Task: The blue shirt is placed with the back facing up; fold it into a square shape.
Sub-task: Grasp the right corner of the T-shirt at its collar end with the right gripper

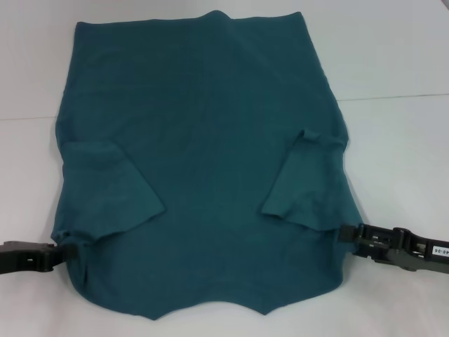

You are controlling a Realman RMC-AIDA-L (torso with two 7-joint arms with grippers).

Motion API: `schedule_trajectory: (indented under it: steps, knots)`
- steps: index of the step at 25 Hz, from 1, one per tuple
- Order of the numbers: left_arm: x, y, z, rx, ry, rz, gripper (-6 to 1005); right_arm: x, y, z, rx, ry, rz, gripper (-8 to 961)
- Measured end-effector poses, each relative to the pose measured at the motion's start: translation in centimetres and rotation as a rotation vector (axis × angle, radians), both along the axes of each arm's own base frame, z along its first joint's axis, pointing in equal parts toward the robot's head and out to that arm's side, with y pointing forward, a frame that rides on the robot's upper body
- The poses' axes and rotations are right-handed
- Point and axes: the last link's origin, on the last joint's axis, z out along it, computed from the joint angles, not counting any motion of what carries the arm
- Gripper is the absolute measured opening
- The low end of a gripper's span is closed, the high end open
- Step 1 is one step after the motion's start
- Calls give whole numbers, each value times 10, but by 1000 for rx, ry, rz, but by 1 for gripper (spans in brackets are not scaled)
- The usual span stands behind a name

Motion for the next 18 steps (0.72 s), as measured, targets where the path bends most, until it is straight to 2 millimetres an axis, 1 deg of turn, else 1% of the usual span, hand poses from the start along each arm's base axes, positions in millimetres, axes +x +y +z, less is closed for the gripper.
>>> schedule_trajectory:
  steps: [6, 11, 18]
  knots:
    - [0, 0, -1, -2, -2, 0, 29, 1, 0, -3, -21, -17, -12, 865]
    - [0, 1, 0, 2, 1, 1, 28, 5, 2, -1, 3, -23, -32, 851]
    - [1, 2, 0, 3, 3, -2, 28, 1, 6, -3, 5, -25, -23, 831]
